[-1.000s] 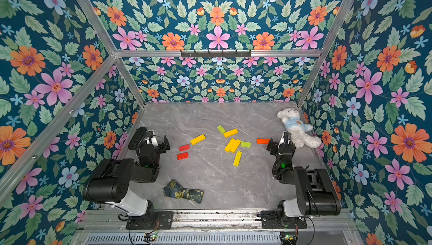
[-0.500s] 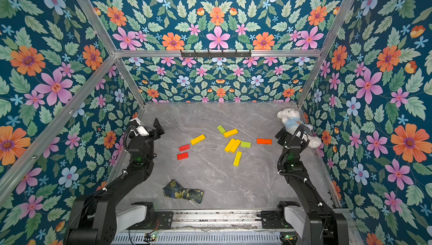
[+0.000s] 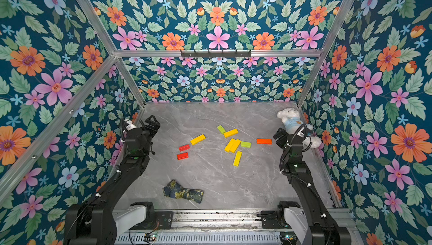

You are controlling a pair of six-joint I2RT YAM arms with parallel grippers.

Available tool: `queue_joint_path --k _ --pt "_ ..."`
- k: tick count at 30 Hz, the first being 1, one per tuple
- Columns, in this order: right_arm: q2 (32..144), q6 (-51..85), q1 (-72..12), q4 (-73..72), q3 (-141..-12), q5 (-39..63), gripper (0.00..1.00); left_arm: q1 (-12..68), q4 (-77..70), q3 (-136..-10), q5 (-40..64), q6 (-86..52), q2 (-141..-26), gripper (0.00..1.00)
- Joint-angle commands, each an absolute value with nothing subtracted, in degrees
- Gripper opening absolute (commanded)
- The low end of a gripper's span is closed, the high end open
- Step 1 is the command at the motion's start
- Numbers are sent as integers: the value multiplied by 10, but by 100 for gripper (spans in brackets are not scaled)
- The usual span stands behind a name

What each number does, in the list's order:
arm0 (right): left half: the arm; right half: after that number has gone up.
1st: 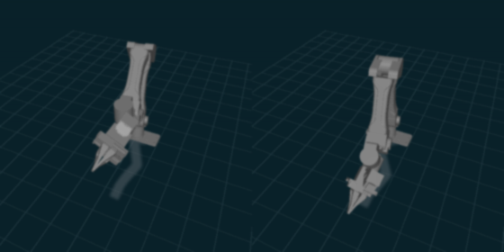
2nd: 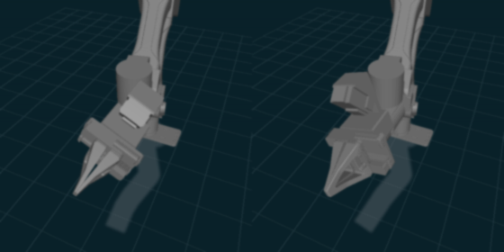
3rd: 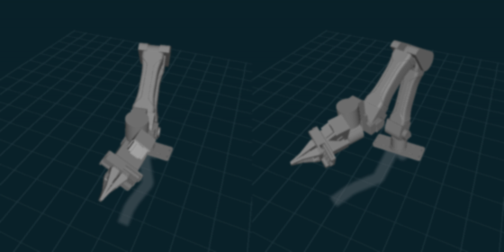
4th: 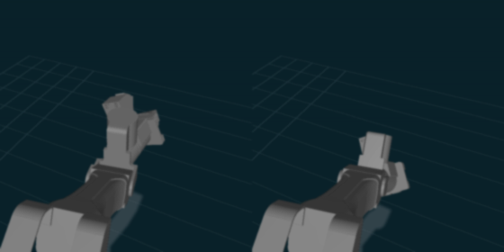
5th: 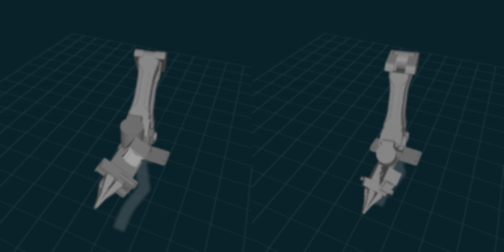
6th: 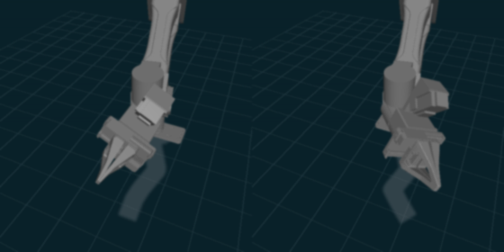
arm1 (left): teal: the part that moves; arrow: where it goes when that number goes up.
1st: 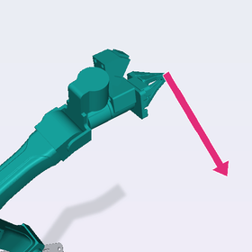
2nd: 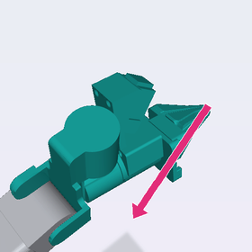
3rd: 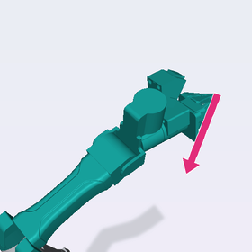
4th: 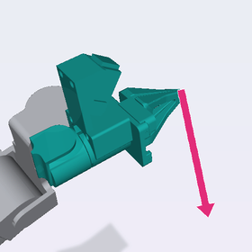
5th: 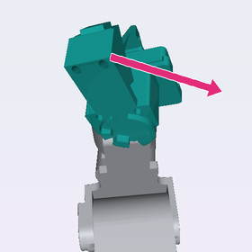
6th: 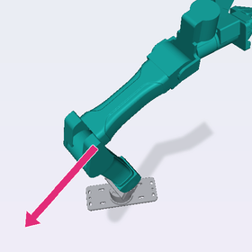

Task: Assemble the letter h with building blocks
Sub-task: Pick up the building block from the center of the board.

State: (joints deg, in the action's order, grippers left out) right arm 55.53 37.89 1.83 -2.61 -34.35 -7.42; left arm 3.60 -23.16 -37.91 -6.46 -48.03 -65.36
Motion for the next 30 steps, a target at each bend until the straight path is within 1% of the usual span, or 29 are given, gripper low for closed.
queue_joint_path --k 1,4,7,11,13,15,16,18,20,21,24,27,30 --pt "579 353 -4 100 -380 -23 99 53 -132 -411 17 -466 -663 99" --pt "596 343 -64 132 -411 -31 99 84 -116 -404 34 -455 -649 99" --pt "628 347 -124 149 -442 -16 99 122 -111 -383 31 -443 -622 100" --pt "684 347 -205 167 -485 -43 99 172 -82 -365 18 -431 -602 100" --pt "707 346 -235 157 -496 -50 96 184 -74 -354 28 -433 -602 100" --pt "740 340 -263 158 -515 -57 86 196 -73 -342 37 -433 -604 100" --pt "754 340 -275 162 -524 -65 84 202 -72 -336 39 -431 -603 100" --pt "790 334 -293 164 -545 -62 70 212 -69 -327 39 -429 -604 100" --pt "829 330 -307 180 -574 -58 64 218 -68 -317 41 -428 -601 100" --pt "850 329 -313 191 -592 -58 63 222 -68 -312 40 -428 -600 100" --pt "904 349 -314 218 -636 -57 63 233 -69 -302 41 -428 -597 100" --pt "944 371 -315 250 -675 -87 59 238 -62 -301 42 -427 -596 100" --pt "994 409 -304 285 -709 -96 60 243 -55 -302 43 -426 -593 100"
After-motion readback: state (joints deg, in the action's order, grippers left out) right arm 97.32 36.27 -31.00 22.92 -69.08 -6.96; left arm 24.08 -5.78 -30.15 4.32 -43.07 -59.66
